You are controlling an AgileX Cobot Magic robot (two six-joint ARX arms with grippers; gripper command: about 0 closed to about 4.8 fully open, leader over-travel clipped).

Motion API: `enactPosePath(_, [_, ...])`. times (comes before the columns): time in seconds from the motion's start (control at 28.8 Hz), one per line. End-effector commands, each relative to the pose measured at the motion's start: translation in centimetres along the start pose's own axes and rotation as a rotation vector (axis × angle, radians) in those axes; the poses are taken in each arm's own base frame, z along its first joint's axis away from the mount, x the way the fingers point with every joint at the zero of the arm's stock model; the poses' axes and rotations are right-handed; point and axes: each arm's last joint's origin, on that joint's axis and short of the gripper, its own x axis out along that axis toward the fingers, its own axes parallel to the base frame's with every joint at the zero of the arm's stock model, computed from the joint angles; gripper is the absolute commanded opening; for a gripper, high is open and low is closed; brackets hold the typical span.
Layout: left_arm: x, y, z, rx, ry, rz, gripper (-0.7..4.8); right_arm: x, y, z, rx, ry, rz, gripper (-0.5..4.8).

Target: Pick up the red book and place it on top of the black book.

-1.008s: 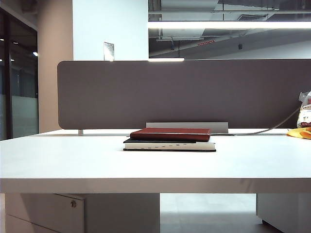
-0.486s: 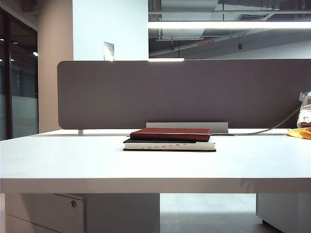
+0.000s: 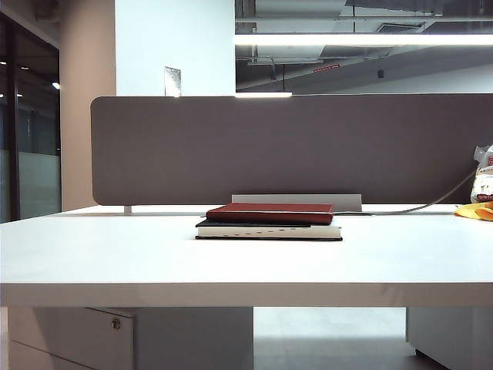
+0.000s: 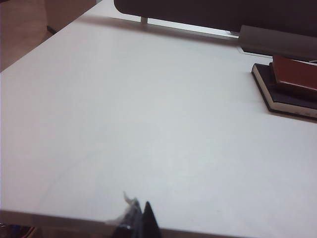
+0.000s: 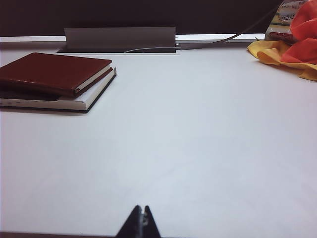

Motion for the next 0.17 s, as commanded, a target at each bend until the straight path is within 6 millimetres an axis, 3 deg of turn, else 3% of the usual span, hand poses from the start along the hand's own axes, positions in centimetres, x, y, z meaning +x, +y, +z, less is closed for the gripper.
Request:
enactPosePath(0.03, [0.01,0.01,0.01,0.003,-0.001,0.001,-0.06,0.03,0.0,0.07,-0.003,-0.015,0.0,-0.01])
enactPosePath(0.17, [0.01,0.01,0.01,0.003,-0.001,0.001,-0.06,0.03,0.0,0.07,-0.003,-0.015,0.0,-0.01])
